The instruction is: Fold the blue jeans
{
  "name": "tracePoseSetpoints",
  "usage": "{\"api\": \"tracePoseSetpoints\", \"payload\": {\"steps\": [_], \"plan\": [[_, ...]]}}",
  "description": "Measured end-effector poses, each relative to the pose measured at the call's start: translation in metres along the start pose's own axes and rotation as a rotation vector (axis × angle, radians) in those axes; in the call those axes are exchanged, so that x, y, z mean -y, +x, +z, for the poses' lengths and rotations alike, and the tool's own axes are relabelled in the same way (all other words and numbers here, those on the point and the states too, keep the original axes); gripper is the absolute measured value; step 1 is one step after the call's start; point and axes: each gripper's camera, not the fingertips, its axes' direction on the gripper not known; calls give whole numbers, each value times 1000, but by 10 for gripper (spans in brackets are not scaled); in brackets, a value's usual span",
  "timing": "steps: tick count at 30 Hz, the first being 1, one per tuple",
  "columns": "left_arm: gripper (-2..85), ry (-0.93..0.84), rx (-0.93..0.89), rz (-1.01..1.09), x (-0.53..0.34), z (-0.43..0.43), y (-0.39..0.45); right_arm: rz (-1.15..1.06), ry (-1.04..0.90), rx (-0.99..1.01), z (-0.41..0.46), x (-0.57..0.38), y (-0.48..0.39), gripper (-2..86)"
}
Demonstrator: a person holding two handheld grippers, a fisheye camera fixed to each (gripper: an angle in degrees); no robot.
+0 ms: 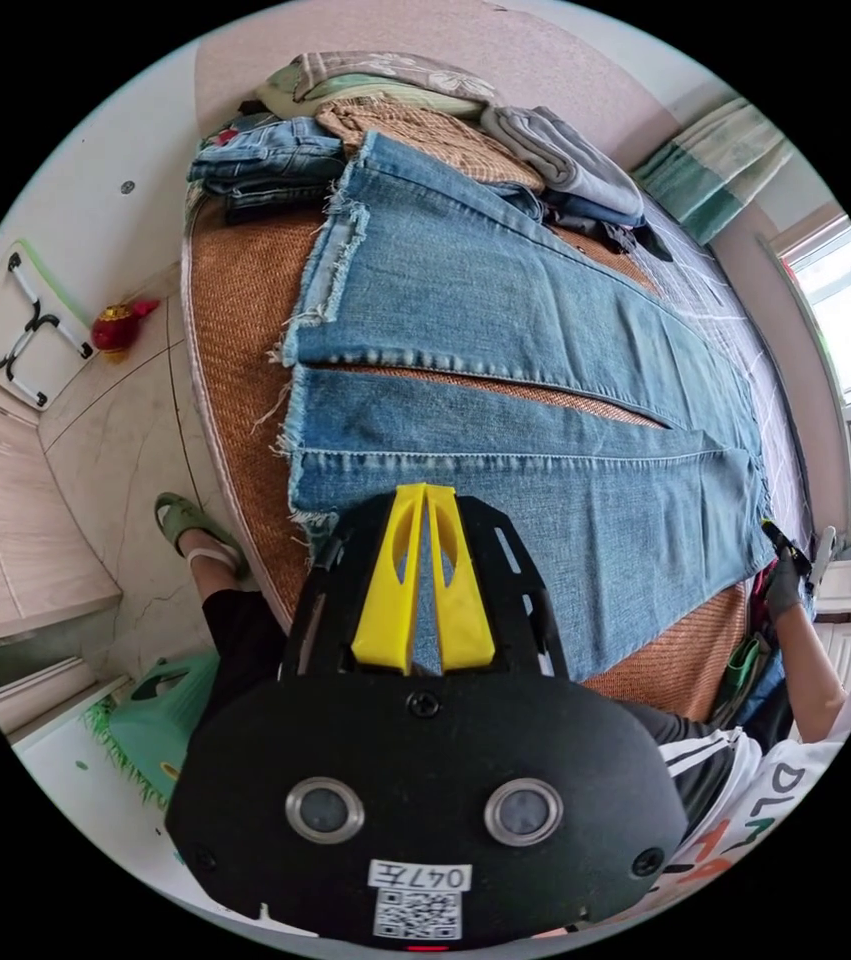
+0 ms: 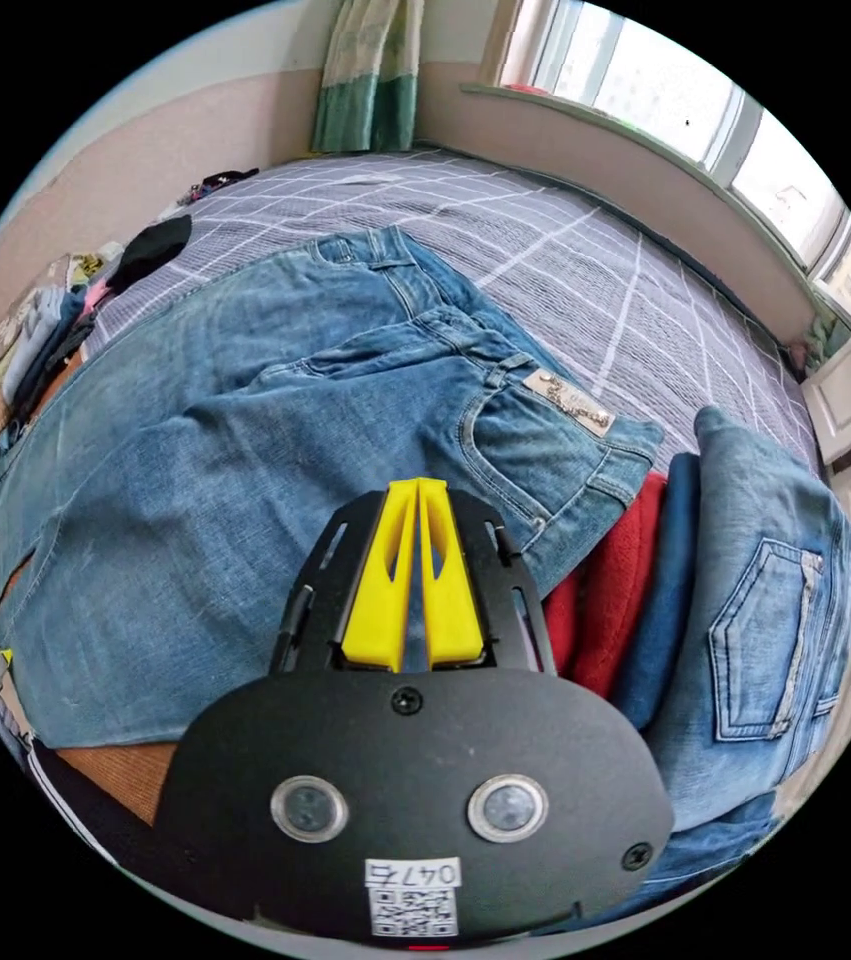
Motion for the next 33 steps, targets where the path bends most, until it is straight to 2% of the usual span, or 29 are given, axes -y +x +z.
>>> {"api": "tracePoseSetpoints", "payload": {"steps": [2,4,6,12,15,20,26,28,33], "plan": [[-10,4,-6,-5,0,0,2,60,-9,33,-3,3,2,-12],[-10,6,-11,-8,1,0,5,48,62,108,-22,9,-10,-12],[-10,10,-16,-11,3,2,8,-139,157,194,-52,24,-55,-12],[-10,22,-41,-22,4,4,9,-603,272,488,-114,58,-210,-11],[-10,24,-86,-48,5,5,2,-808,236,613,-131,61,-302,-12],[-10,26,-117,-67,6,7,-4,-995,186,743,-159,49,-433,-12],[-10,26,-62,-29,11,6,7,-1138,63,708,-175,29,-532,-11],[-10,28,-55,-23,12,6,8,-1102,154,695,-182,25,-534,-12],[-10,33,-76,-29,16,7,1,-1123,167,665,-204,39,-555,-13]]}}
